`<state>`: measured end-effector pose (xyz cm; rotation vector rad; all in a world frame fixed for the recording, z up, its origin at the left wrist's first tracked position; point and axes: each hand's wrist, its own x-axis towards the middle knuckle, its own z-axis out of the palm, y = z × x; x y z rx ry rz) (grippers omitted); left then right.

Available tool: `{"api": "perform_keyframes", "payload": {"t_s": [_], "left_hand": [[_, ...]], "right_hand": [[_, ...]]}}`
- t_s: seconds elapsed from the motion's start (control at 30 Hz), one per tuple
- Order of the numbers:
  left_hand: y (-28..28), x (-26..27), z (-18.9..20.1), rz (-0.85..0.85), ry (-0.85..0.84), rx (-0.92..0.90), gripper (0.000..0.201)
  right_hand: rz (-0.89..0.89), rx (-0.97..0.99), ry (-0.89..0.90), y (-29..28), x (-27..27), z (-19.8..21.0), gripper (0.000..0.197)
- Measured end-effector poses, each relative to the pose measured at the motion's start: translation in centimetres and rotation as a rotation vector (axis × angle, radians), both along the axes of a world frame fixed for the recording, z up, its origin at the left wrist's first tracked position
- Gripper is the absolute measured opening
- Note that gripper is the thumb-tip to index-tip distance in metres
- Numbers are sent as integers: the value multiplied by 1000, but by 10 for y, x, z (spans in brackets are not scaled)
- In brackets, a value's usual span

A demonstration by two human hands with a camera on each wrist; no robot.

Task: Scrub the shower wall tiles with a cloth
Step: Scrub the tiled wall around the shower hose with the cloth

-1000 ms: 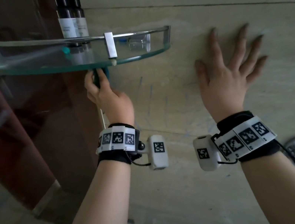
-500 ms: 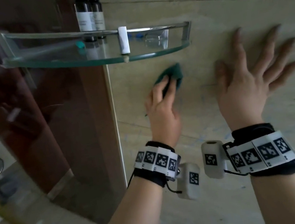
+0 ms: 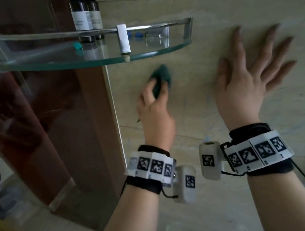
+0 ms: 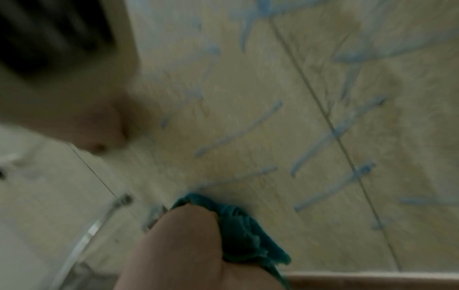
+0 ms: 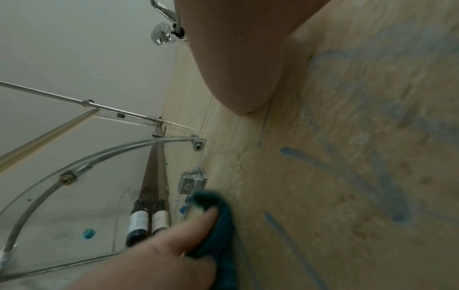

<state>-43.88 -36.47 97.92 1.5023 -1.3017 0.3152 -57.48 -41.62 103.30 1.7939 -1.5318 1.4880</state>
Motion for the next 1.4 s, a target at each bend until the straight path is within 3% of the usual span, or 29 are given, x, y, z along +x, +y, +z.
{"api": "perform_keyframes", "payload": {"t_s": [0.1, 0.17, 0.3, 0.37, 0.47, 0.53, 0.67, 0.8, 0.87, 1.07, 1.4], "left_hand": [[3, -16, -8, -100, -208, -16, 62], [4, -5, -8, -55, -257, -4, 60], [0, 25, 5, 111, 50, 27, 68], [-3, 23, 9, 141, 113, 1, 68], [-5, -8, -1, 59, 93, -11, 62], [-2, -28, -15, -29, -41, -11, 61], [-3, -10, -17, -60, -210, -40, 61], [-8, 18, 5, 64, 26, -35, 69], [-7, 12, 9, 81, 55, -50, 67], [-1, 2, -4, -95, -257, -7, 64], [1, 53, 47, 263, -119, 22, 62]], "right_hand": [[-5, 5, -21, 2, 3, 0, 49], [-12, -1, -29, 3, 3, 0, 48], [-15, 1, -19, 1, 0, -2, 48], [-8, 7, -13, 1, -1, -2, 48], [9, 3, -5, 1, -3, -2, 49], [10, -1, -1, 2, -3, -3, 49], [7, 0, -3, 4, -3, -2, 48], [20, 11, 13, 4, -6, -2, 48], [25, 7, 28, 4, -8, -3, 48], [26, 11, 20, 5, -6, -3, 48], [18, -16, 12, 2, -5, -6, 49]]}}
